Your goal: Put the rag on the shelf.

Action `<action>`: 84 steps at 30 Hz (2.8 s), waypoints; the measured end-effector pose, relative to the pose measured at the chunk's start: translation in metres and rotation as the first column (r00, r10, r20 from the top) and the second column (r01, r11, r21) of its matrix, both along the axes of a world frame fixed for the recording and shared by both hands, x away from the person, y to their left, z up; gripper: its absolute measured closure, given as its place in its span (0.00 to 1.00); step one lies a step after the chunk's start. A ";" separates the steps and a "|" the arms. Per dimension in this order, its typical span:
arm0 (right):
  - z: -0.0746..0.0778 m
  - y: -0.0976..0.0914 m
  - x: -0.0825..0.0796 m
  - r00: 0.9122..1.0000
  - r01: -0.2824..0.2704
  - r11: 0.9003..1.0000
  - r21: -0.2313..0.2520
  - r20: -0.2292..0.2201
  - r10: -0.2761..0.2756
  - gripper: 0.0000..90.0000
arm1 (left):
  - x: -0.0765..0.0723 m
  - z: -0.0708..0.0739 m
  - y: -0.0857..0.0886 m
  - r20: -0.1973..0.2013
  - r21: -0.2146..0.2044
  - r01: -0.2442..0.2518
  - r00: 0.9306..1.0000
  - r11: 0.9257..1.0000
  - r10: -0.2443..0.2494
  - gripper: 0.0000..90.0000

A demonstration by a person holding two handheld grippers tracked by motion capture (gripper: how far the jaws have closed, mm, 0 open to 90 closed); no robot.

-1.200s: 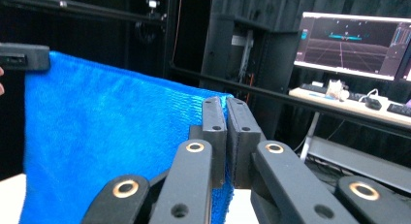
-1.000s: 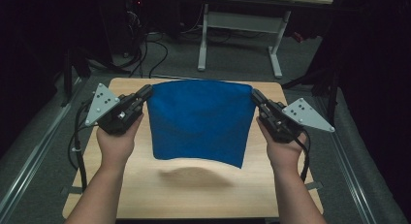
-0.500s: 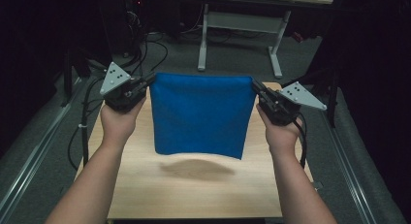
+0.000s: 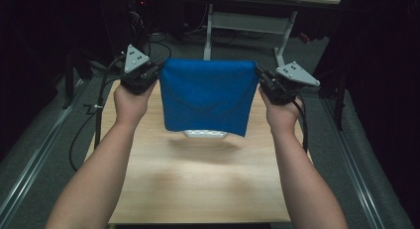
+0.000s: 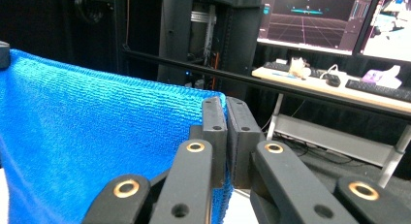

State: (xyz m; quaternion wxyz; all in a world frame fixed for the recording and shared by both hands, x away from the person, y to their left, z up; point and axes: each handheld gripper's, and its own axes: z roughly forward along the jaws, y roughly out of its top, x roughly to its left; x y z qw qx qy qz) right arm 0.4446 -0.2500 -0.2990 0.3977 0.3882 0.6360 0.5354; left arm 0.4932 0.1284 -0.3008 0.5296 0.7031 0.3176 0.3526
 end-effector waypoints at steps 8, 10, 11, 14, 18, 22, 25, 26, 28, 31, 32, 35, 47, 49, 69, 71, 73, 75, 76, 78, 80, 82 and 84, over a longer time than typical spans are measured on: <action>-0.003 0.001 0.040 0.998 0.018 1.000 -0.009 -0.066 -0.018 0.98 | 0.032 -0.006 -0.004 -0.041 0.017 -0.033 0.999 0.999 0.033 0.97; -0.004 0.002 0.048 0.997 0.023 0.999 -0.023 -0.076 -0.025 0.98 | 0.040 -0.011 -0.005 -0.056 0.045 -0.043 0.997 0.998 0.046 0.97; -0.005 0.003 0.051 0.996 0.024 0.999 -0.024 -0.080 -0.026 0.98 | 0.043 -0.014 -0.006 -0.064 0.053 -0.047 0.997 0.997 0.051 0.97; -0.011 0.006 0.060 0.995 0.025 0.999 -0.045 -0.097 -0.029 0.98 | 0.054 -0.025 -0.006 -0.109 0.068 -0.054 0.992 0.996 0.061 0.97; -0.026 0.009 0.070 0.988 0.030 0.996 -0.086 -0.147 -0.043 0.98 | 0.063 -0.045 -0.008 -0.188 0.057 -0.037 0.981 0.998 0.047 0.97; -0.054 0.007 0.075 0.973 0.027 0.992 -0.121 -0.223 -0.054 0.98 | 0.065 -0.076 -0.010 -0.261 0.060 -0.014 0.965 0.998 0.029 0.97; -0.072 0.004 0.077 0.961 0.023 0.993 -0.115 -0.271 -0.054 0.98 | 0.064 -0.093 -0.010 -0.301 0.062 0.008 0.954 0.998 0.011 0.97; -0.076 0.004 0.077 0.958 0.021 0.993 -0.114 -0.281 -0.053 0.98 | 0.063 -0.098 -0.010 -0.314 0.063 0.014 0.949 0.998 0.006 0.97; -0.085 0.004 0.077 0.954 0.016 0.992 -0.129 -0.296 -0.054 0.98 | 0.063 -0.107 -0.008 -0.345 0.060 0.032 0.938 0.998 -0.010 0.97; -0.103 0.003 0.075 0.946 0.006 0.993 -0.120 -0.321 -0.045 0.98 | 0.061 -0.119 -0.008 -0.375 0.069 0.051 0.927 0.996 -0.022 0.97; -0.103 0.003 0.075 0.946 0.006 0.993 -0.120 -0.321 -0.045 0.98 | 0.060 -0.123 -0.008 -0.382 0.069 0.054 0.924 0.996 -0.023 0.97; -0.117 0.003 0.074 0.938 0.001 0.994 -0.107 -0.345 -0.039 0.98 | 0.056 -0.135 -0.009 -0.400 0.074 0.071 0.916 0.995 -0.035 0.97; -0.155 0.010 0.069 0.911 -0.028 0.997 -0.073 -0.412 -0.004 0.98 | 0.047 -0.165 -0.014 -0.461 0.041 0.103 0.885 0.994 -0.073 0.97; -0.158 0.010 0.068 0.908 -0.030 0.997 -0.069 -0.419 -0.002 0.98 | 0.047 -0.168 -0.014 -0.479 0.024 0.107 0.874 0.994 -0.083 0.97; -0.184 0.004 0.057 0.886 -0.025 0.998 -0.063 -0.463 -0.008 0.98 | 0.044 -0.199 -0.021 -0.551 -0.007 0.123 0.827 0.992 -0.106 0.94; -0.185 0.003 0.055 0.886 -0.023 0.998 -0.065 -0.464 -0.010 0.98 | 0.044 -0.200 -0.024 -0.551 -0.008 0.120 0.828 0.993 -0.104 0.94; -0.185 0.003 0.055 0.884 -0.025 0.998 -0.061 -0.467 -0.006 0.98 | 0.044 -0.200 -0.025 -0.551 -0.016 0.117 0.828 0.993 -0.106 0.92; -0.183 0.003 0.054 0.884 -0.029 0.998 -0.057 -0.467 -0.001 0.97 | 0.044 -0.200 -0.025 -0.552 -0.012 0.114 0.828 0.993 -0.102 0.88; -0.182 0.003 0.054 0.883 -0.030 0.998 -0.051 -0.469 0.002 0.96 | 0.044 -0.200 -0.024 -0.553 -0.009 0.115 0.827 0.993 -0.101 0.85; -0.180 0.003 0.054 0.885 -0.031 0.998 -0.058 -0.465 0.001 0.96 | 0.043 -0.199 -0.023 -0.552 -0.004 0.111 0.829 0.994 -0.094 0.84; -0.178 0.002 0.053 0.888 -0.023 0.998 -0.055 -0.460 -0.005 0.95 | 0.042 -0.196 -0.022 -0.547 0.005 0.105 0.833 0.994 -0.085 0.82; -0.177 0.002 0.053 0.888 -0.021 0.998 -0.052 -0.461 -0.005 0.93 | 0.042 -0.195 -0.022 -0.543 0.010 0.101 0.836 0.995 -0.079 0.81; -0.175 0.000 0.052 0.890 -0.015 0.998 -0.056 -0.456 -0.012 0.89 | 0.041 -0.192 -0.021 -0.536 0.019 0.093 0.842 0.995 -0.069 0.77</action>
